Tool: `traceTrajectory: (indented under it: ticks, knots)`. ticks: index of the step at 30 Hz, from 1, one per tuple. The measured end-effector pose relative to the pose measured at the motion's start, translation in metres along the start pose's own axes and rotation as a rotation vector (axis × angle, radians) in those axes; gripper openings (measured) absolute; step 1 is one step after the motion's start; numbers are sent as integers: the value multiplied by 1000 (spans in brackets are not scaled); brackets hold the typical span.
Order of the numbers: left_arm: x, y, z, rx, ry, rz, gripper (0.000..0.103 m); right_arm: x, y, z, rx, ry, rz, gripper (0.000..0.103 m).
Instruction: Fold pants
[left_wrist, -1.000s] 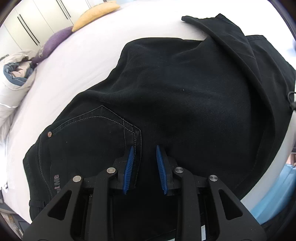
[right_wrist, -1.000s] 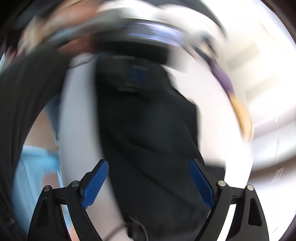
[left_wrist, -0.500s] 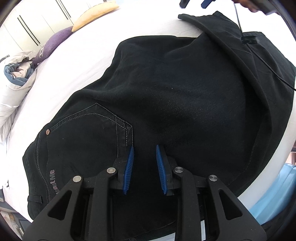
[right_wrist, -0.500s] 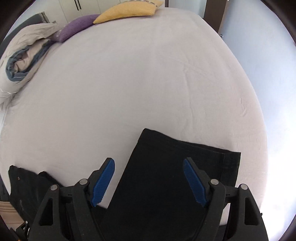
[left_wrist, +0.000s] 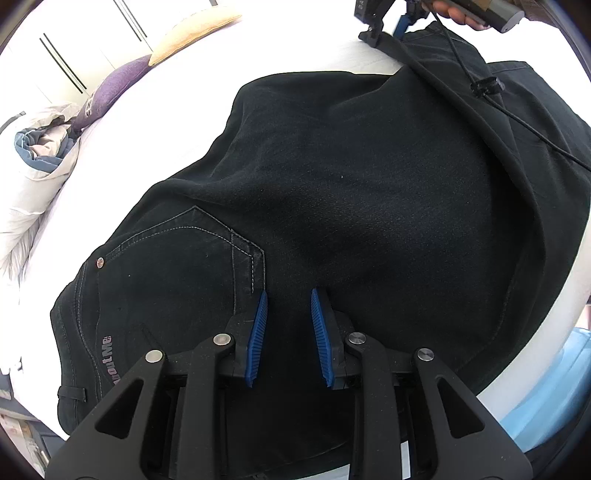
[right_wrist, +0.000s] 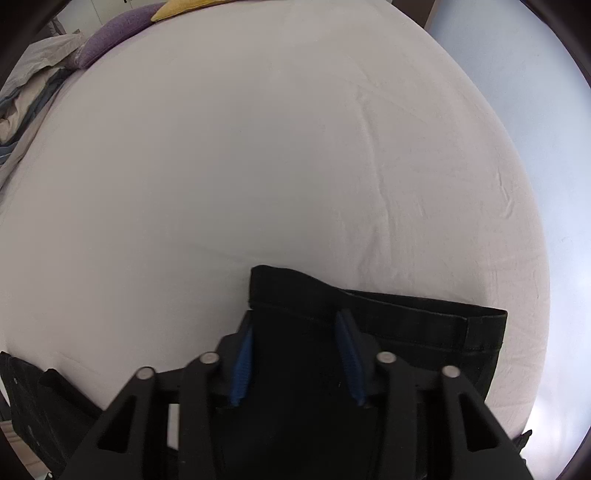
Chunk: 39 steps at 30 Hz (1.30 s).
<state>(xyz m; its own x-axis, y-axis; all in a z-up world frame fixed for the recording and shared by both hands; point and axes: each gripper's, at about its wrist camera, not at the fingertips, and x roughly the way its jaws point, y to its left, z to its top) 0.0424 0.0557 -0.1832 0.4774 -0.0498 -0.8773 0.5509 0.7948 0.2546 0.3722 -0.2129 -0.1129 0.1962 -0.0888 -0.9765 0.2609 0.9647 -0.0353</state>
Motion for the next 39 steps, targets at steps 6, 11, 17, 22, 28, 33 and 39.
traceTrajectory:
  ticks: [6, 11, 17, 22, 28, 33, 39]
  knots:
    - [0, -4, 1, -3, 6, 8, 24, -37, -26, -19, 53, -93, 114, 5]
    - [-1, -5, 2, -4, 11, 11, 24, -102, -75, -70, 134, -263, 226, 3]
    - [-1, -10, 5, 14, 28, 33, 24, -156, -167, -177, 299, -414, 265, 3]
    - [-1, -13, 12, -18, 45, 56, 24, -121, -223, -280, 506, -408, 267, 3]
    - [2, -25, 24, -19, 86, 118, 24, -72, -230, -340, 681, -339, 343, 2]
    - [3, -36, 33, -6, 115, 168, 24, -88, -226, -344, 676, -383, 362, 2]
    - [-1, -43, 40, -36, 122, 175, 24, -108, -213, -352, 660, -393, 368, 2]
